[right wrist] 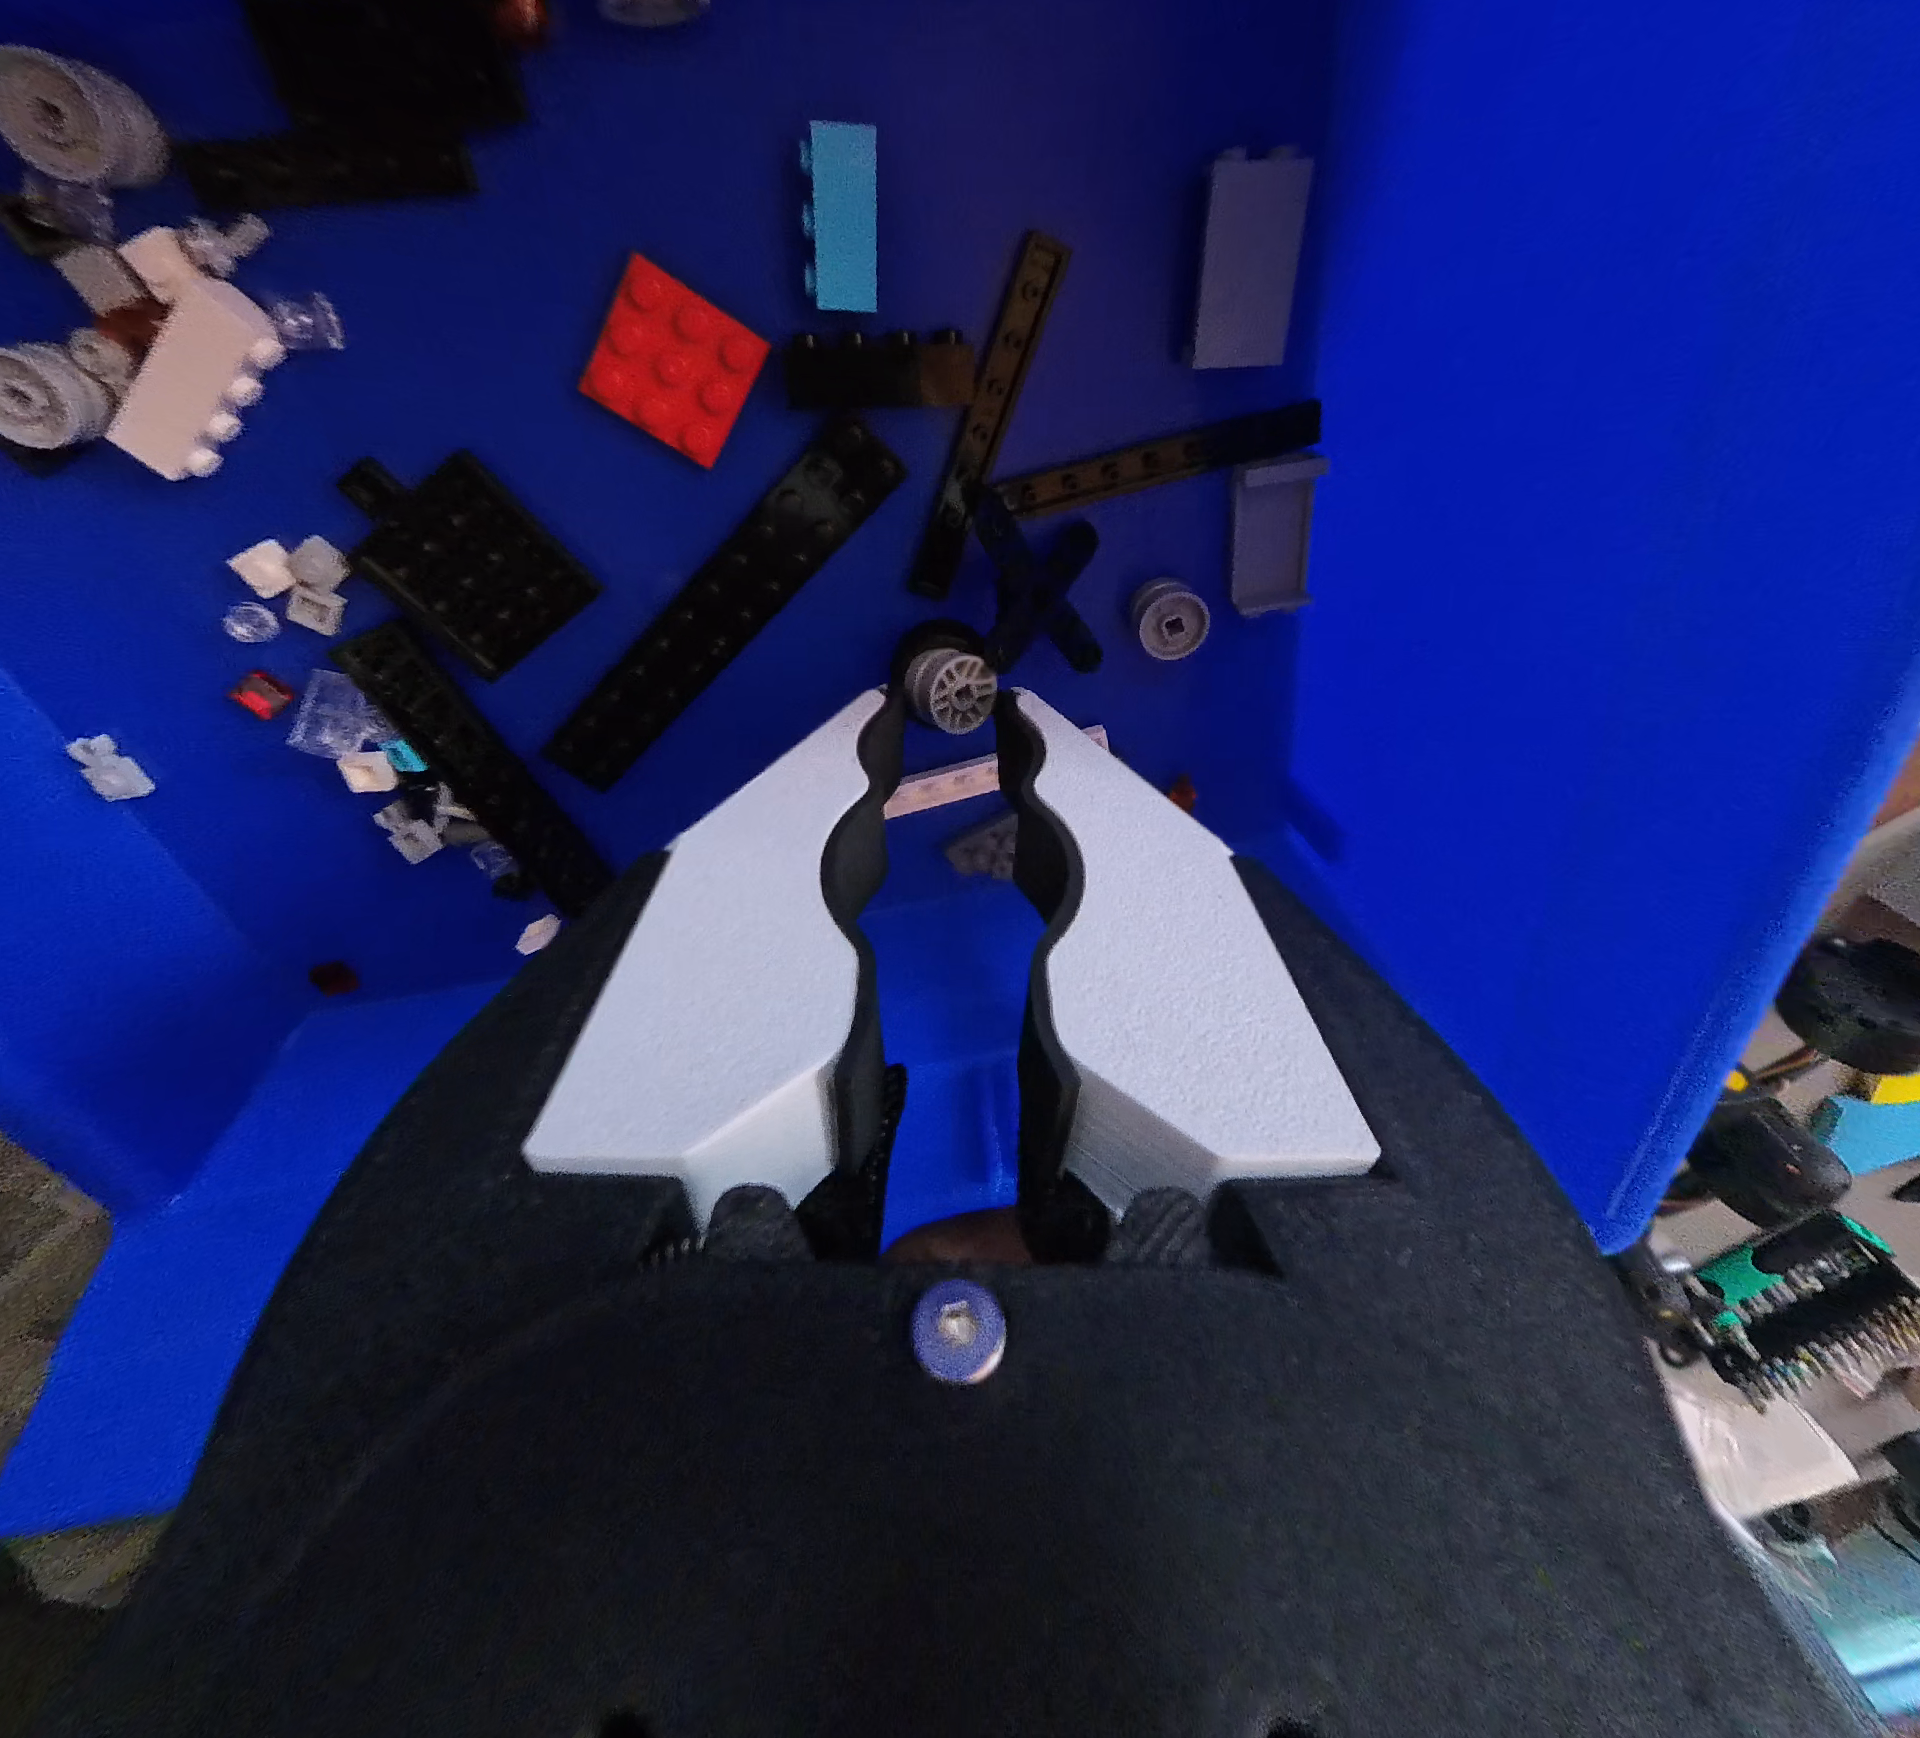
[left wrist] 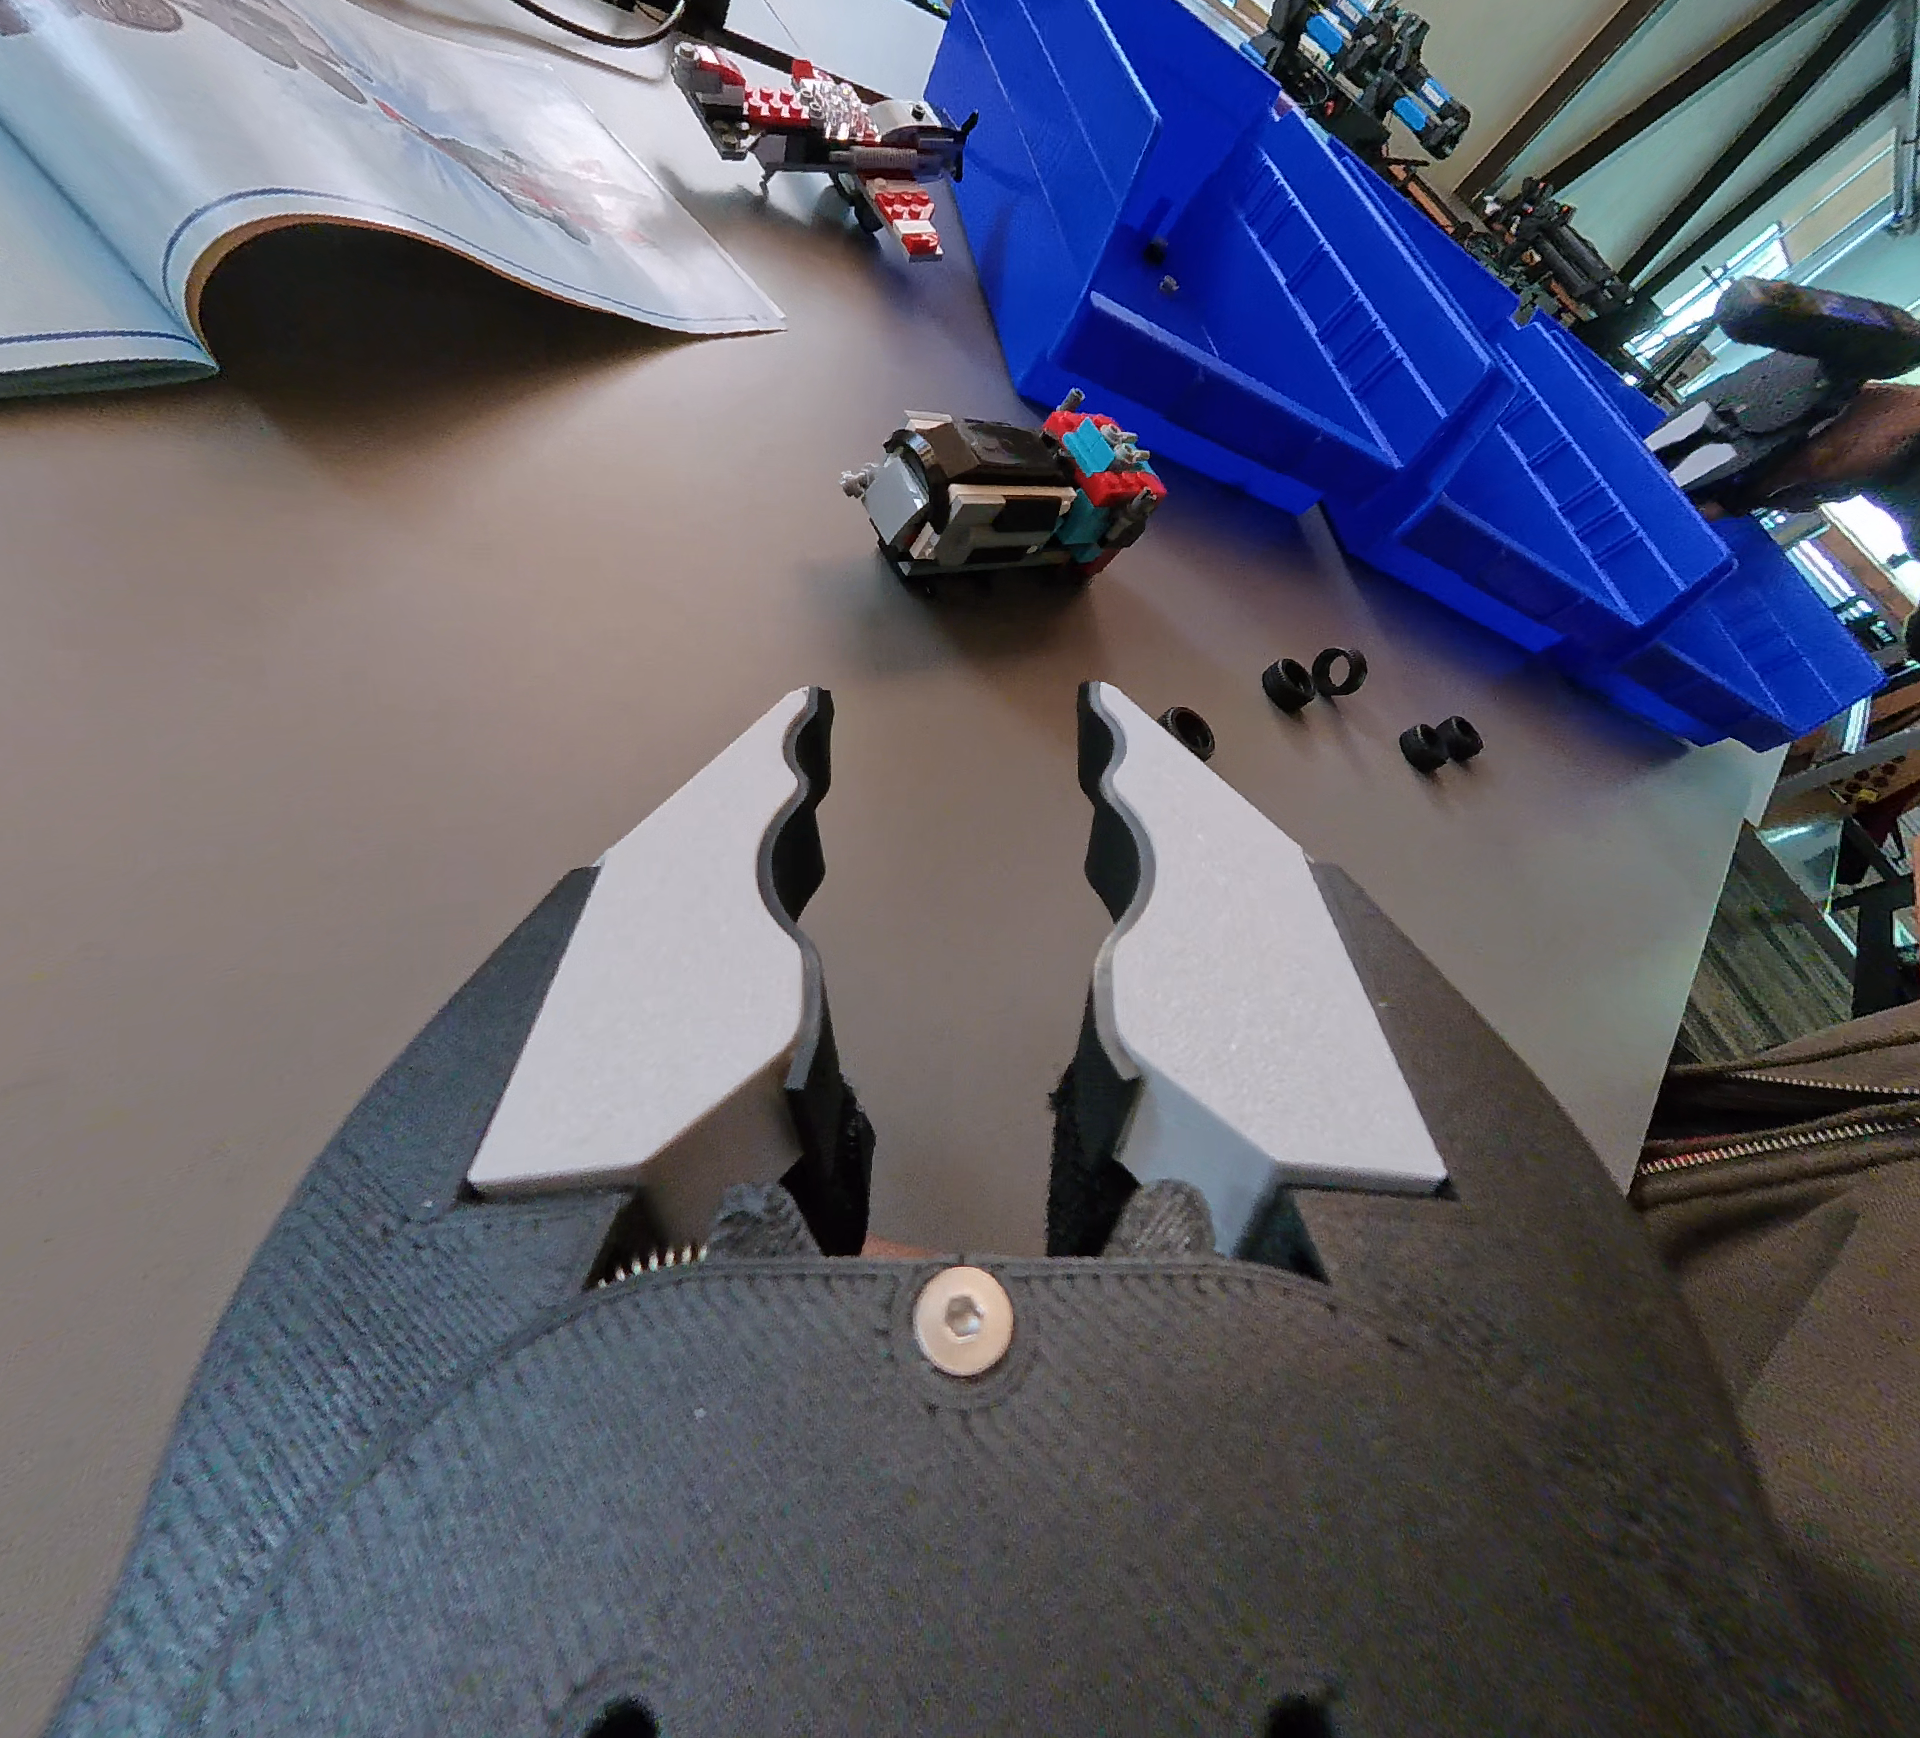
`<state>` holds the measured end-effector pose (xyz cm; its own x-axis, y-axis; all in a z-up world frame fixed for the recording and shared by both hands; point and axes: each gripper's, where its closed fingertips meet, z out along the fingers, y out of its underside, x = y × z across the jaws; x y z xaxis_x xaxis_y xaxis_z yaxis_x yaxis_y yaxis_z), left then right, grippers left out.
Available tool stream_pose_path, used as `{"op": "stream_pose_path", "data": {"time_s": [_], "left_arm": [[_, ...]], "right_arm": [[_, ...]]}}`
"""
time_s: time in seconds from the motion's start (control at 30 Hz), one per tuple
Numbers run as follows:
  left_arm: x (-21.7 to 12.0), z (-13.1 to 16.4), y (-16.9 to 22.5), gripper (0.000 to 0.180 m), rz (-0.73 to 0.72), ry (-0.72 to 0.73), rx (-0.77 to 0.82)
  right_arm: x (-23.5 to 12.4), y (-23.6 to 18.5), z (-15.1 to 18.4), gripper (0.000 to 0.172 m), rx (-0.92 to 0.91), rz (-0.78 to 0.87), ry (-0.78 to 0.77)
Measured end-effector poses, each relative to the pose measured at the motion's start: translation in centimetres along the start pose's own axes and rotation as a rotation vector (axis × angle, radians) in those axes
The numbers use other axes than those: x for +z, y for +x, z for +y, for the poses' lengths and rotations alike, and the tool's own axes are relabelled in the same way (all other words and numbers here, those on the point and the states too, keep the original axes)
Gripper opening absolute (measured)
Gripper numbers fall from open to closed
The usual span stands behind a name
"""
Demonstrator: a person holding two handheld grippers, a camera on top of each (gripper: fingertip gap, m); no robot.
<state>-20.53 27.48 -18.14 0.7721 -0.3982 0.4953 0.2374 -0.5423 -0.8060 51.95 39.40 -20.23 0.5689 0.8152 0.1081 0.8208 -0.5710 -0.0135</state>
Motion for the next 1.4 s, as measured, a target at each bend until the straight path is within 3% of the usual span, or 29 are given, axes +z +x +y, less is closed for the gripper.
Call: {"op": "stream_pose_path", "data": {"time_s": [0.13,0.47,0.63,0.77,0.9,1.17,1.27,1.4], "left_arm": [[0.0,0.0,0.0,0.049,0.003,-0.002,-0.002],[0.0,-0.1,0.2,0.048,0.014,0.005,0.001],[-0.1,-0.1,0.2,0.048,0.019,0.009,0.002],[-0.1,-0.2,0.3,0.048,0.022,0.013,0.003],[-0.2,-0.3,0.3,0.048,0.028,0.022,0.002],[-0.2,-0.4,0.4,0.048,0.033,0.024,0.003],[-0.2,-0.4,0.4,0.048,0.034,0.026,0.004],[-0.2,-0.4,0.4,0.048,0.035,0.025,0.005]], "right_arm": [[-0.8,-0.7,-0.6,0.018,0.004,-0.023,0.051],[-0.1,-1.2,-0.7,0.018,-0.019,0.104,-0.004],[0.6,-1.1,0.4,0.018,-0.115,0.272,-0.151],[0.1,-4.5,-2.3,0.016,-0.077,0.101,0.014],[-0.2,-4.4,-2.3,0.016,-0.058,0.088,0.044],[-2.7,-4.8,-3.7,0.016,0.023,-0.012,0.255],[-5.5,-6.2,-5.3,0.016,0.018,-0.026,0.389],[-11.8,-10.5,-8.5,0.015,-0.044,-0.026,0.598]]}}
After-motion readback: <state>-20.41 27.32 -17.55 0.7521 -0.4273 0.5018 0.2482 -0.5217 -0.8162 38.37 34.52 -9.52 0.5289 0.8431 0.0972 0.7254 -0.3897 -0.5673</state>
